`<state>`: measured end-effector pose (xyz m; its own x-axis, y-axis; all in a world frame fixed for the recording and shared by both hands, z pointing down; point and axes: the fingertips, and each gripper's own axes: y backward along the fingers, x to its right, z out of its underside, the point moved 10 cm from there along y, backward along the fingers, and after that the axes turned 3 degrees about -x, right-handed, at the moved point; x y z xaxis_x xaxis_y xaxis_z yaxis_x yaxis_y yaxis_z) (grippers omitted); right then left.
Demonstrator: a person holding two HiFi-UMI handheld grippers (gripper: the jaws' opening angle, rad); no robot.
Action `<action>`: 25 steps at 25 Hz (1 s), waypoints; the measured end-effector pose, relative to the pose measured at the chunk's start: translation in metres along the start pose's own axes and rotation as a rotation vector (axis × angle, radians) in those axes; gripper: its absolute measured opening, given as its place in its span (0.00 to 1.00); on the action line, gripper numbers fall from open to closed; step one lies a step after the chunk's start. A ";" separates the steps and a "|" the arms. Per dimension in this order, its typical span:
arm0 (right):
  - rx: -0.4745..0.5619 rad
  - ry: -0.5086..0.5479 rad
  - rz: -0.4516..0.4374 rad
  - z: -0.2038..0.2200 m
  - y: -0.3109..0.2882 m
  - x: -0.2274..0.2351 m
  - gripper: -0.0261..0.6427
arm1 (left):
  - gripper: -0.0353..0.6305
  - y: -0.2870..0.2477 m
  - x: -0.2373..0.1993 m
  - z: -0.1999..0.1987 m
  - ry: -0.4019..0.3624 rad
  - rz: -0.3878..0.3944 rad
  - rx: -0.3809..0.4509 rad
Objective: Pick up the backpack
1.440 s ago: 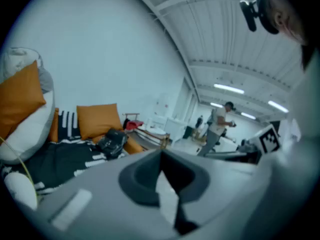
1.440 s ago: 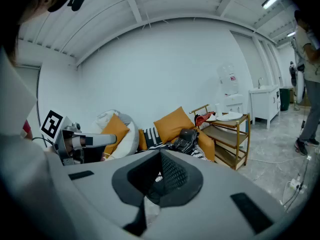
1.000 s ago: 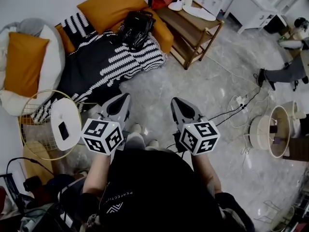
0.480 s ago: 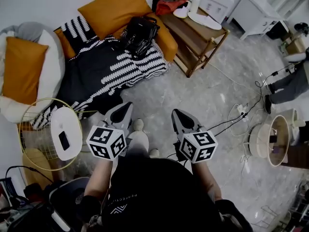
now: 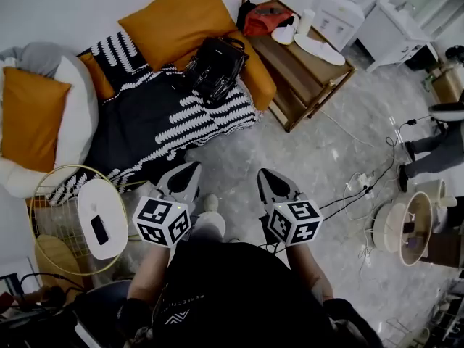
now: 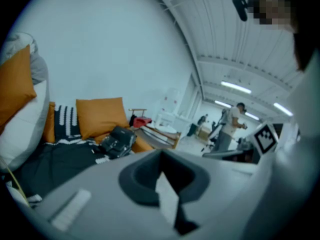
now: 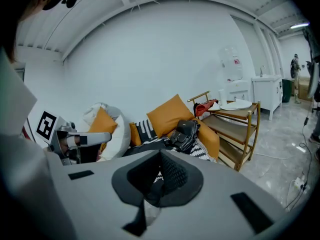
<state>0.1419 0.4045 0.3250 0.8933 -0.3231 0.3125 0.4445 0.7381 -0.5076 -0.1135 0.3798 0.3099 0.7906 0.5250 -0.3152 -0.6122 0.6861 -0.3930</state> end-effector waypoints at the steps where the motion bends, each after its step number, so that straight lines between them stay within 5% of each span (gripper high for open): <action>1: -0.002 0.001 0.000 -0.004 -0.008 0.000 0.03 | 0.06 -0.002 -0.007 -0.003 0.003 -0.005 -0.001; 25: -0.026 -0.027 -0.010 -0.072 -0.164 -0.001 0.03 | 0.06 -0.051 -0.150 -0.049 0.036 -0.041 -0.084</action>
<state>0.0727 0.2417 0.3503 0.8866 -0.3141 0.3395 0.4557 0.7190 -0.5248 -0.2019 0.2413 0.3345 0.8151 0.4780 -0.3273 -0.5792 0.6609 -0.4771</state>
